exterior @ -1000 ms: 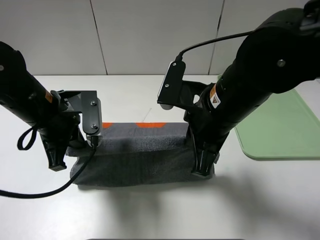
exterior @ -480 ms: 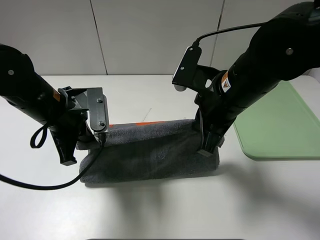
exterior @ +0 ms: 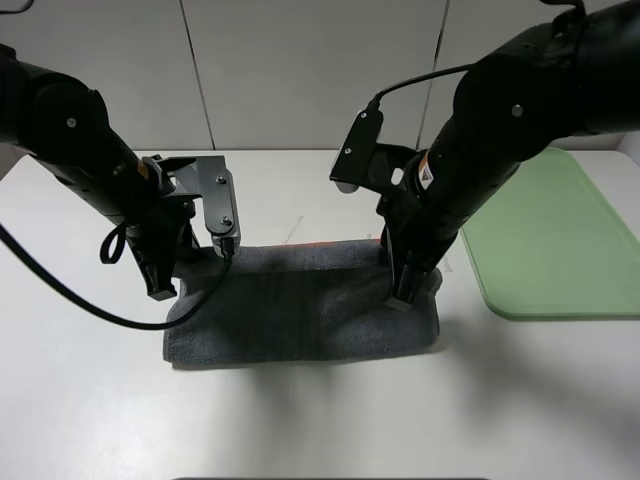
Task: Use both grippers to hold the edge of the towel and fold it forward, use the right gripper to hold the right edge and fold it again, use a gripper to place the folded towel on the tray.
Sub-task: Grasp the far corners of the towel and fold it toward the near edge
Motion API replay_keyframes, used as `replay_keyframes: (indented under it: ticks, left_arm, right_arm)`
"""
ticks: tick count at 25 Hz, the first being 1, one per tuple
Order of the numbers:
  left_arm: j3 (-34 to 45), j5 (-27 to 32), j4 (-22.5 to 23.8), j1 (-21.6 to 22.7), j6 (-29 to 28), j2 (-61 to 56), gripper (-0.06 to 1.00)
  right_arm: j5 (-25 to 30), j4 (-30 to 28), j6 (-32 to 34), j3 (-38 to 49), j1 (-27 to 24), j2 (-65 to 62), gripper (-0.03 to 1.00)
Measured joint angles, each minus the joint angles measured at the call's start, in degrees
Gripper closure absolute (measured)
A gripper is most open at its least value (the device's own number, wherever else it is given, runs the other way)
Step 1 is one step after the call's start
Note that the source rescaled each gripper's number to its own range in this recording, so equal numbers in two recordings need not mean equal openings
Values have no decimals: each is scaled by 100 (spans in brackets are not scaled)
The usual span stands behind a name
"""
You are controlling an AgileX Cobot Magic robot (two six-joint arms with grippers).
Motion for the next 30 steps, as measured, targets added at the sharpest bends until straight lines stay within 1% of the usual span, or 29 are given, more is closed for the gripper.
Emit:
replay_keyframes:
  ticks: [3, 7, 19, 26, 30]
  left_arm:
    - [-66, -21, 0, 256, -14, 128, 94]
    - [-88, -193, -18, 524, -20, 153, 94]
    - [-88, -789, -14, 560, -15, 172, 94]
    - [-88, -856, -14, 564, -15, 307, 94]
    - [-88, -860, -14, 564, -15, 307, 91]
  right_arm:
    - [18, -29, 0, -260, 0, 165, 97]
    - [-57, -115, 0, -323, 0, 466, 97]
    - [-393, -758, 0, -323, 0, 757, 97]
    - [-404, -816, 5, -323, 0, 757, 97]
    - [-448, -840, 5, -323, 0, 757, 97]
